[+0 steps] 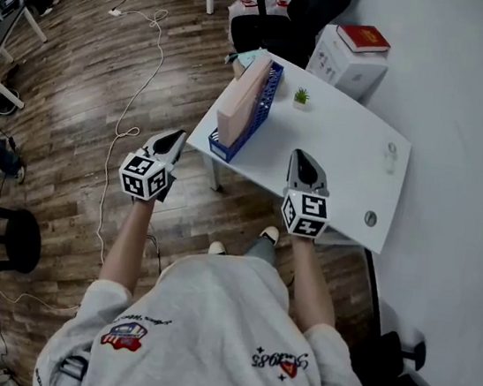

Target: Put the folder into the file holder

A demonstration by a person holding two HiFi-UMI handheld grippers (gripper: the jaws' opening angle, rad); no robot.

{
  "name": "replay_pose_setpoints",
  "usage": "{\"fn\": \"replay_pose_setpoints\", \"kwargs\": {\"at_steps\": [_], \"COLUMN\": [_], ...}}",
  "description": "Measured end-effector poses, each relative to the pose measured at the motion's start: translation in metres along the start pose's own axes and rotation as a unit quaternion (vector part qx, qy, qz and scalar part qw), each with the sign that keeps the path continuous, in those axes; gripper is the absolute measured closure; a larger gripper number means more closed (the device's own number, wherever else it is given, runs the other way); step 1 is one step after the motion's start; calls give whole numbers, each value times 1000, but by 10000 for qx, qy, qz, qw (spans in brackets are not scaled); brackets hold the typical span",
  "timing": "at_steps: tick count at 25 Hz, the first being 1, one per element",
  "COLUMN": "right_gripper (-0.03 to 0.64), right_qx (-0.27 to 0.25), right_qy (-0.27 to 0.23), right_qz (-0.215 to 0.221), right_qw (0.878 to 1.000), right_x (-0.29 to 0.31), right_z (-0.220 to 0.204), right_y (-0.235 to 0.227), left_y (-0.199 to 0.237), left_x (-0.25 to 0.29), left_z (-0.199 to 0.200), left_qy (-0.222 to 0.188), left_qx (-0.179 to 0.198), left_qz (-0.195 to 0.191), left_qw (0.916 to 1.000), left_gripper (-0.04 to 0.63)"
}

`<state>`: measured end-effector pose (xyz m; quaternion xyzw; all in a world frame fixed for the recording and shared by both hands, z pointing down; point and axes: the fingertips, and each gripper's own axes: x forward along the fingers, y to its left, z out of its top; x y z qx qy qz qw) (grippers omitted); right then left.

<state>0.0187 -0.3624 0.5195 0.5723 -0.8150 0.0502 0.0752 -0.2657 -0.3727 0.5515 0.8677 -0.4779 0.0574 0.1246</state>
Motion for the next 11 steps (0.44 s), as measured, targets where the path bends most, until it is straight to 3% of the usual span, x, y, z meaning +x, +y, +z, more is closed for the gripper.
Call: {"fn": "replay_pose_setpoints", "kwargs": {"at_steps": [11], "right_gripper": [615], "right_qx": [3], "right_qy": [12], "right_qz": [-235], "right_qw": [9997], "right_x": [-14], "right_z": [-3], "right_y": [-20], "left_y": [-12], "left_x": [14], "left_z": [-6], "left_qy": [22], "left_qx": [-94], "left_qz": [-66], "left_qw": [9999], "left_gripper": [589]}}
